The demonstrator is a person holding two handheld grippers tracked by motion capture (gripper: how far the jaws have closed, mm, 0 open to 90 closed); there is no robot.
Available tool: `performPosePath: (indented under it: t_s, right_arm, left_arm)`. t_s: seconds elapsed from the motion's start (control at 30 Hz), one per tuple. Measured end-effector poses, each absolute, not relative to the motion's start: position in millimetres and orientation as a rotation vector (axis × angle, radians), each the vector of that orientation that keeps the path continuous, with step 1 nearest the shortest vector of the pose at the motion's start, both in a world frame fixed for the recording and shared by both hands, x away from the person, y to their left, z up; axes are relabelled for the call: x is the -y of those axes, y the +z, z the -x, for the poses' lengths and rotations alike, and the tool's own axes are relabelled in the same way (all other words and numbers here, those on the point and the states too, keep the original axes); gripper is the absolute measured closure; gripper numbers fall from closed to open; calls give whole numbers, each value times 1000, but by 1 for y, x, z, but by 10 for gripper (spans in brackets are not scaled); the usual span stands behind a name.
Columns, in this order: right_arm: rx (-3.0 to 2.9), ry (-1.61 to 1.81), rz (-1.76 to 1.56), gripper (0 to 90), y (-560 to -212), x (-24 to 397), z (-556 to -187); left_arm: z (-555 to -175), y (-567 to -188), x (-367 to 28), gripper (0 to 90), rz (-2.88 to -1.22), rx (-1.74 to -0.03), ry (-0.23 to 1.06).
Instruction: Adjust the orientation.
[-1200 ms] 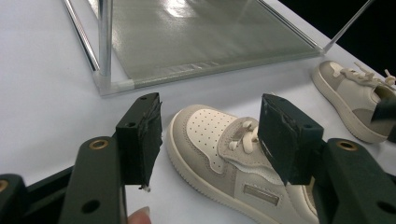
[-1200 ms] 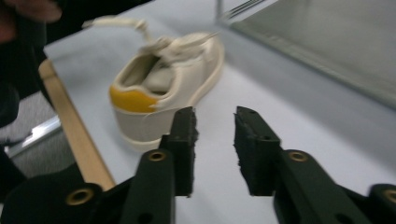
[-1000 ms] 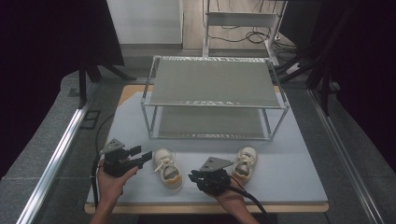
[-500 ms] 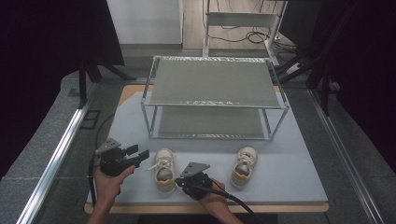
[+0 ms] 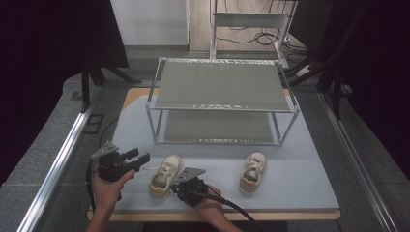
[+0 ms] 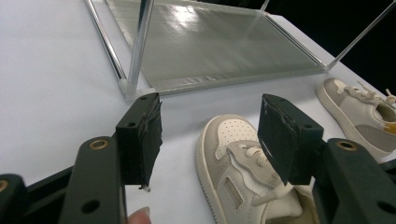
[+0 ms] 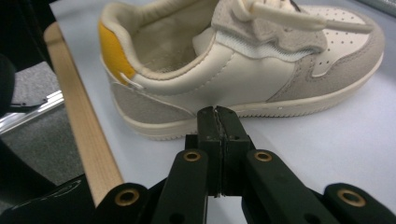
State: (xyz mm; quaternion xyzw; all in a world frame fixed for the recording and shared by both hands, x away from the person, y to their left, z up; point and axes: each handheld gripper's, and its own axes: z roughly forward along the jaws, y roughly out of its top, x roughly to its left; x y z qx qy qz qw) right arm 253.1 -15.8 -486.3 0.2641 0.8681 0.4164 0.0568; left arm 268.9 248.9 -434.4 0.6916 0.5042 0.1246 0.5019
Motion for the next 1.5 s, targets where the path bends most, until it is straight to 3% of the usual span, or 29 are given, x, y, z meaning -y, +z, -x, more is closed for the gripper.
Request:
performPosePath:
  t_s: [0.67,1.5]
  right_arm:
    - [-2476,1282,-906,879,-459,107,-244]
    - [-2368,1070,-1003,878,-458,162,-240]
  left_arm:
    - [-269,-437,-239,397,-1707,-1203,293]
    - [-263,-431,-234,397,-1716,-1172,305]
